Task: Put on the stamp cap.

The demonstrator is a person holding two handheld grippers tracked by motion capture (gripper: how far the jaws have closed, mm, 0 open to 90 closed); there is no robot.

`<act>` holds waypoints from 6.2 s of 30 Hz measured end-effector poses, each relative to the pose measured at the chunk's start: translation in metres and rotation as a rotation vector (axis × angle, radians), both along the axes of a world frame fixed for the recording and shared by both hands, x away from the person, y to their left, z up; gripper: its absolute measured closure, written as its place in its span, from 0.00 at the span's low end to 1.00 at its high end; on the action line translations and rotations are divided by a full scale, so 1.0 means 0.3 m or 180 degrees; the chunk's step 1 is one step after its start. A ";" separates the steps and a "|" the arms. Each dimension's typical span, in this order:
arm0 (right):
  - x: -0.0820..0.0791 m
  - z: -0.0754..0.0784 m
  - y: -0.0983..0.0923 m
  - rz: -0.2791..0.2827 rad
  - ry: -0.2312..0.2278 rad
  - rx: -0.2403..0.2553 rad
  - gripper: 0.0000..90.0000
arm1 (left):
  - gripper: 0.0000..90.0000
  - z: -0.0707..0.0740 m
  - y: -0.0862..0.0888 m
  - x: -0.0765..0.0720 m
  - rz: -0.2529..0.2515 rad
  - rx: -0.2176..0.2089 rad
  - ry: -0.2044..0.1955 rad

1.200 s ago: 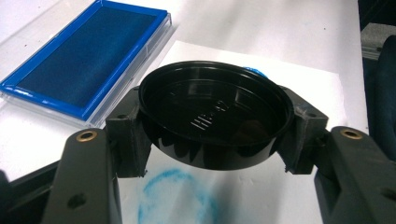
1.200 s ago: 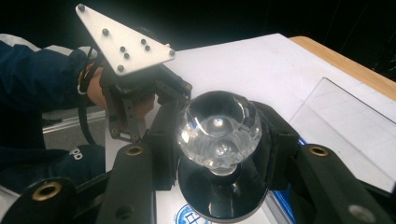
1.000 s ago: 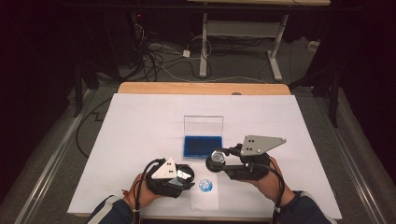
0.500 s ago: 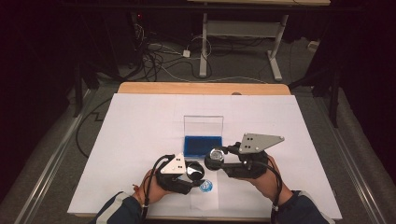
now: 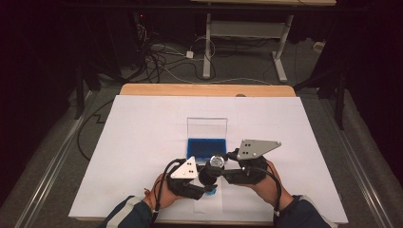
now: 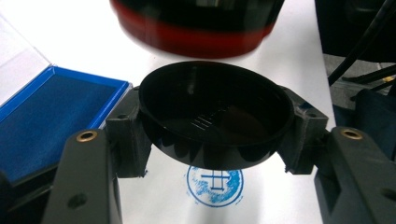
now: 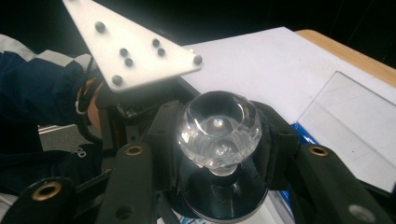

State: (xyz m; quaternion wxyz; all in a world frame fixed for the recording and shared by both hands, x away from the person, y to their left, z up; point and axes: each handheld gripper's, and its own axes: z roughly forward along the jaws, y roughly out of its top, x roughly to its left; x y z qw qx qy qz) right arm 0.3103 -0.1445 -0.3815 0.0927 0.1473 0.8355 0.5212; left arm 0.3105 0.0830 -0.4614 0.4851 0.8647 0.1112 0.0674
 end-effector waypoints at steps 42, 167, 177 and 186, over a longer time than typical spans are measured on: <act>-0.021 -0.038 0.030 0.0109 0.0093 0.0161 0.63 | 0.40 0.017 -0.002 -0.005 0.0036 -0.0156 -0.0043; 0.041 0.020 -0.140 -0.0503 -0.0038 -0.0016 0.63 | 0.17 -0.008 0.299 -0.045 0.0836 0.0485 -0.0332; 0.042 0.026 -0.151 -0.0521 -0.0061 -0.0021 0.63 | 0.18 -0.015 0.368 -0.068 0.1019 0.0442 -0.0381; 0.054 0.023 -0.153 -0.0505 -0.0047 -0.0029 0.63 | 0.18 -0.031 0.435 -0.082 0.1223 0.0389 -0.0344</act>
